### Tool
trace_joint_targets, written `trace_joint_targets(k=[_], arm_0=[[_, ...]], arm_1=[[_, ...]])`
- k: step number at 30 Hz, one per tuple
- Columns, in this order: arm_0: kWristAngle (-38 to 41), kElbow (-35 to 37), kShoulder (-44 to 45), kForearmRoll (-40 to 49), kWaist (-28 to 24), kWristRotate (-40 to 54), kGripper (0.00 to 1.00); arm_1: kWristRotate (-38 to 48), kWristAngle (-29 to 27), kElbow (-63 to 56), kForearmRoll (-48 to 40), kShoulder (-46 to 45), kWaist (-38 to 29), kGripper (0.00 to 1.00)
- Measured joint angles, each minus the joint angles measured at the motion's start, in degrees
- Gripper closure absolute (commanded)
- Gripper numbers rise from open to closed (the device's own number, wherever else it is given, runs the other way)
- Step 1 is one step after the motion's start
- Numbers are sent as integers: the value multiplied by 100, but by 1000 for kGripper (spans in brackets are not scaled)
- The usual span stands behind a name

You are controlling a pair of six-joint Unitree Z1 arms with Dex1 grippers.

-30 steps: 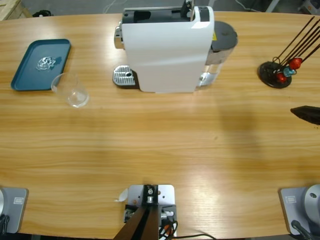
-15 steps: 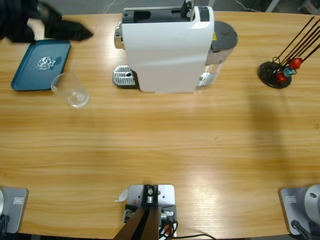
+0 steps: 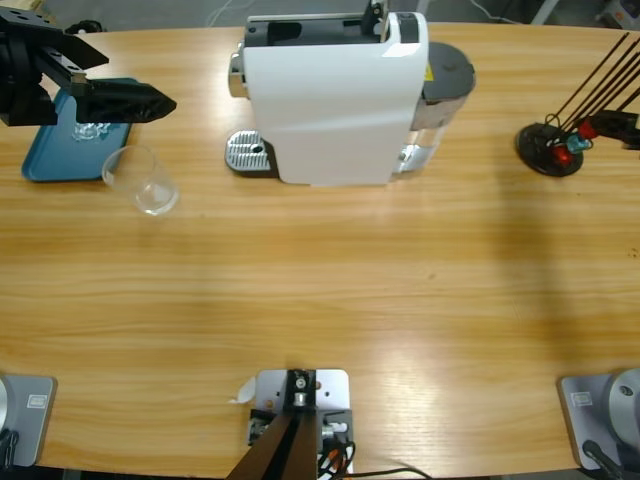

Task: Pour coffee

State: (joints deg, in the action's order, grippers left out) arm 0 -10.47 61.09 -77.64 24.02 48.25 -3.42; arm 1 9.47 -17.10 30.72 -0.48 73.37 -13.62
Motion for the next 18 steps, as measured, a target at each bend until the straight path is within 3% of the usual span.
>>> trace_joint_targets(k=[4, 18], arm_0=[[-5, 0, -1, 0, -66, 0, 9], [-5, 0, -190, 1, -125, 0, 9]], arm_1=[[0, 81, -8, -183, 279, 140, 333], [-68, 83, -132, -603, 744, 287, 363]])
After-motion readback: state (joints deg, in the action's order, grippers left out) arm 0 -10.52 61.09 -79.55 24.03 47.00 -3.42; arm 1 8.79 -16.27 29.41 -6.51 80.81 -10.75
